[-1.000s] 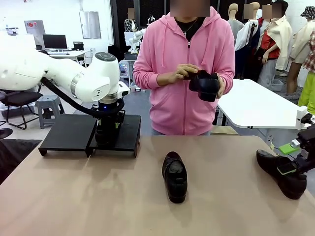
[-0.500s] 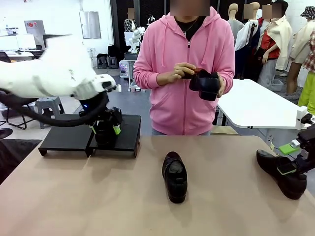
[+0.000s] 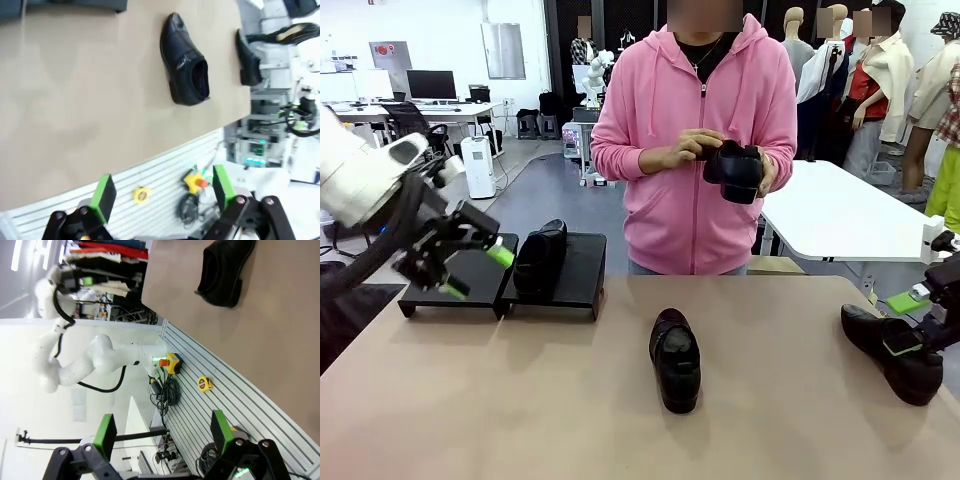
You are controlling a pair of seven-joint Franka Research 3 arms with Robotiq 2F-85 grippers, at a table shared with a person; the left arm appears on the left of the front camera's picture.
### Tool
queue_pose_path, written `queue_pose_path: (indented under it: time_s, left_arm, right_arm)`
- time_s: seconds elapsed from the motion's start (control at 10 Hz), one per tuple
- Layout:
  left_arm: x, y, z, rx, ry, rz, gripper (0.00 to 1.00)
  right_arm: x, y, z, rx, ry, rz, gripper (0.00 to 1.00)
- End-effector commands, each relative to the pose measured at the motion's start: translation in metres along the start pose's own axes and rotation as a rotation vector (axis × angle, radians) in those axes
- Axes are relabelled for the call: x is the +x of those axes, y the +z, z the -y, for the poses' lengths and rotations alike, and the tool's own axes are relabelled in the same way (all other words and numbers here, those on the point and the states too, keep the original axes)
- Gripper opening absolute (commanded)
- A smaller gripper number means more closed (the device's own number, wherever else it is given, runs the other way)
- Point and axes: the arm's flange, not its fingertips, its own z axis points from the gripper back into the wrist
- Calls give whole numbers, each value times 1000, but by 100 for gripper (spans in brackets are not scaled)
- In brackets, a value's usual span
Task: Organize the shoes by placing them on the stand.
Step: Place the Shoe from the middle of the table onto the Shoes Stand.
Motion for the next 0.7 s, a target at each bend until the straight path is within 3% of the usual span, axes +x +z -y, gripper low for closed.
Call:
queue_pose_path:
  time_s: [0.0, 0.1, 0.2, 0.3, 0.6]
  left_arm:
    - [-19, -7, -49, -161, 124, 72, 100]
    - [-21, -8, -66, -160, 150, 101, 100]
    - [-16, -9, -73, -143, 135, 106, 76]
    - [7, 10, -38, -123, 139, 47, 76]
    - [7, 10, -38, -123, 139, 47, 76]
  right_arm:
    - [3, 1, -2, 20, 29, 15, 100]
    - [3, 1, -2, 20, 29, 15, 100]
    - [3, 1, -2, 20, 29, 15, 100]
    - [3, 1, -2, 20, 29, 15, 100]
    - [3, 1, -2, 20, 29, 15, 100]
